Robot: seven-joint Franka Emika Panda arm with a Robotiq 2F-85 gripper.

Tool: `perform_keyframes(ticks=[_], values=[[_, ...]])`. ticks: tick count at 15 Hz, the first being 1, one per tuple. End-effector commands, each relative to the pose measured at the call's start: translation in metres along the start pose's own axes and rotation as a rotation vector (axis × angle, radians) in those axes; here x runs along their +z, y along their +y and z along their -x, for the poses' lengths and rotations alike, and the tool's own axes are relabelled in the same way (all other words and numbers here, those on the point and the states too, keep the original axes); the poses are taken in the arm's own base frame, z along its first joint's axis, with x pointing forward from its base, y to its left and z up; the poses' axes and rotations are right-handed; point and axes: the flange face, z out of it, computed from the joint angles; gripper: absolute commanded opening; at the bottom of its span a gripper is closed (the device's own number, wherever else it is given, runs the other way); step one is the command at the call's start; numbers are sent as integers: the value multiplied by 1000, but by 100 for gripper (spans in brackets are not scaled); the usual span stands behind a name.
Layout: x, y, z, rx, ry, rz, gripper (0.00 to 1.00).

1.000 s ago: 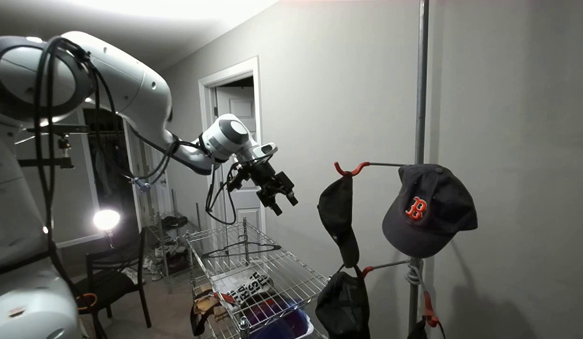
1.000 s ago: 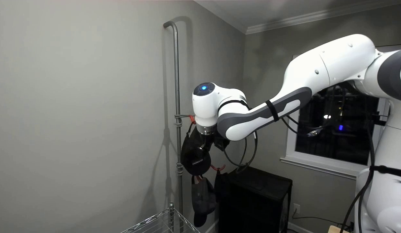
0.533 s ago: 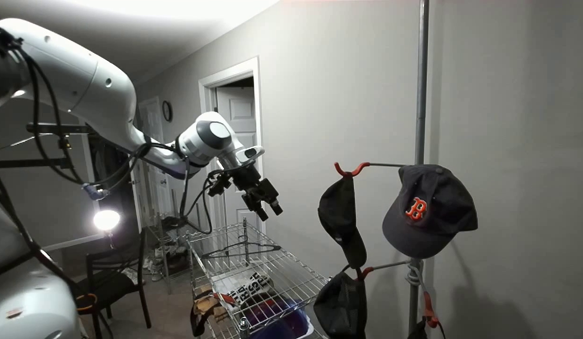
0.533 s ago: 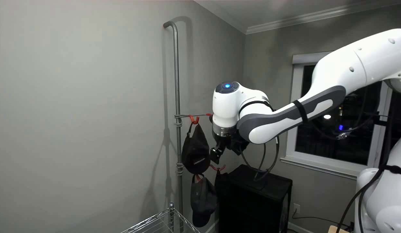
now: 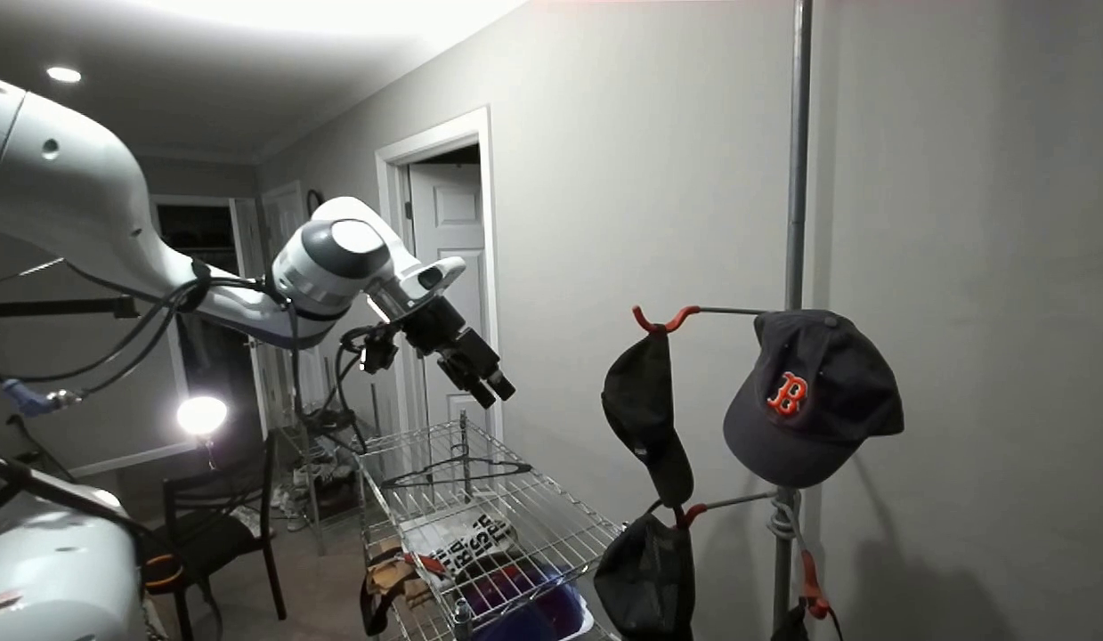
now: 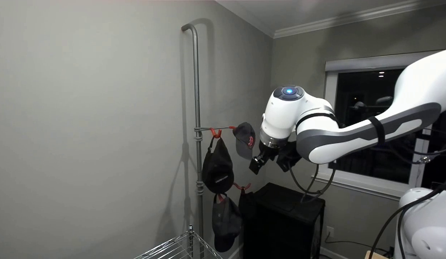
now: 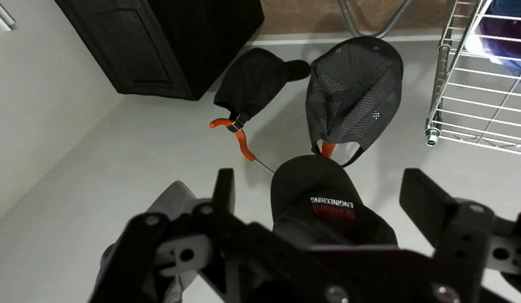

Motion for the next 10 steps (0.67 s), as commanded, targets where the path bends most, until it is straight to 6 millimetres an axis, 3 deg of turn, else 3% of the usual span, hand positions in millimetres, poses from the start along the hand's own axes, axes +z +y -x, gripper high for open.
perform_keyframes(ticks=[1,10], values=[[-2,14,11,61,52,3,100],[-3,15,6,48,41,11,100]])
